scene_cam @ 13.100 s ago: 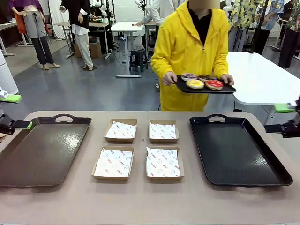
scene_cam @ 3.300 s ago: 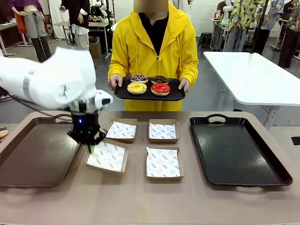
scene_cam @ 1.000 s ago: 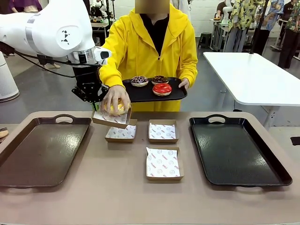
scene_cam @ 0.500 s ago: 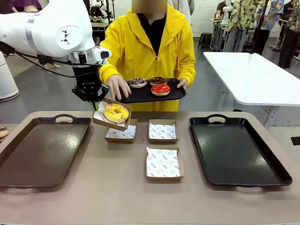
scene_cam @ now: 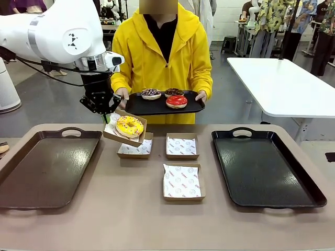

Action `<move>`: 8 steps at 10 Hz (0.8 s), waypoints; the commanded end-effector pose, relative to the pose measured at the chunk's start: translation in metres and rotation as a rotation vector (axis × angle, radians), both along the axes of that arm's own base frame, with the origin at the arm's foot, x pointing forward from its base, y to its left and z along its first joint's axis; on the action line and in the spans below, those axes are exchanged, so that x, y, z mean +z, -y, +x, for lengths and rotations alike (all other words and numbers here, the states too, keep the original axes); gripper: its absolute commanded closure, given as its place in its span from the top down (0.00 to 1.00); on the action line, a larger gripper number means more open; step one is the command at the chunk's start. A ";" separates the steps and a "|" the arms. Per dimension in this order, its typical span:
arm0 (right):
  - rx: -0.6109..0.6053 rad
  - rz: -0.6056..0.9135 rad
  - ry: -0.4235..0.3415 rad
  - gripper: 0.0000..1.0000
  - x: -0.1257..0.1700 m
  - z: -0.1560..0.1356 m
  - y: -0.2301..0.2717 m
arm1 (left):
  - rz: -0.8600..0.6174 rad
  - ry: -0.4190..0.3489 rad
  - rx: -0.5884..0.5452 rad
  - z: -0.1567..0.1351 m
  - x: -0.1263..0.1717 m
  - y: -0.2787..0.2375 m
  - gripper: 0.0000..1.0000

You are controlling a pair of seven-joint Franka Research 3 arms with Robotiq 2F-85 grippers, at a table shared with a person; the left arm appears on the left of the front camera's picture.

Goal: Individually package the donuts and arrange them on the tray.
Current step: Place the picked Paper togo box on the Handle tray while simultaneously picking up another Paper togo box from the table with the other hand.

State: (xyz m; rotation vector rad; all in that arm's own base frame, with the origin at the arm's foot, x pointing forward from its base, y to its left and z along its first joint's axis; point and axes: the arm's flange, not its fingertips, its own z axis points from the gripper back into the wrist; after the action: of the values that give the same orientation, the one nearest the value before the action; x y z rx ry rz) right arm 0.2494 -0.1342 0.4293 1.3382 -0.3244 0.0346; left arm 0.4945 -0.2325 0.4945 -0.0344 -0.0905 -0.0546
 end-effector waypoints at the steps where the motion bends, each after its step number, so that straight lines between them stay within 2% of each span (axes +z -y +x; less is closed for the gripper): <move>1: 0.001 0.010 0.015 1.00 0.001 0.000 0.001 | 0.001 0.005 0.017 -0.005 0.002 -0.002 0.00; 6: 0.000 0.000 0.000 1.00 0.000 0.000 0.000 | 0.000 0.000 0.000 0.000 0.000 0.000 0.01; 7: -0.014 -0.046 -0.024 1.00 0.016 0.014 -0.011 | -0.015 -0.024 -0.021 -0.004 0.013 -0.010 0.01; 8: 0.004 -0.111 -0.080 1.00 0.041 0.025 -0.028 | -0.004 -0.001 -0.029 -0.026 0.027 -0.025 0.01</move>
State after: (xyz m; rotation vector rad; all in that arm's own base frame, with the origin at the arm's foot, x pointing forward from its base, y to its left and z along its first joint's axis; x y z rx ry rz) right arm 0.2608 -0.1235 0.4429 1.2909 -0.2948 0.0342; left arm 0.4896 -0.2252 0.5039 -0.0305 -0.0881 -0.0641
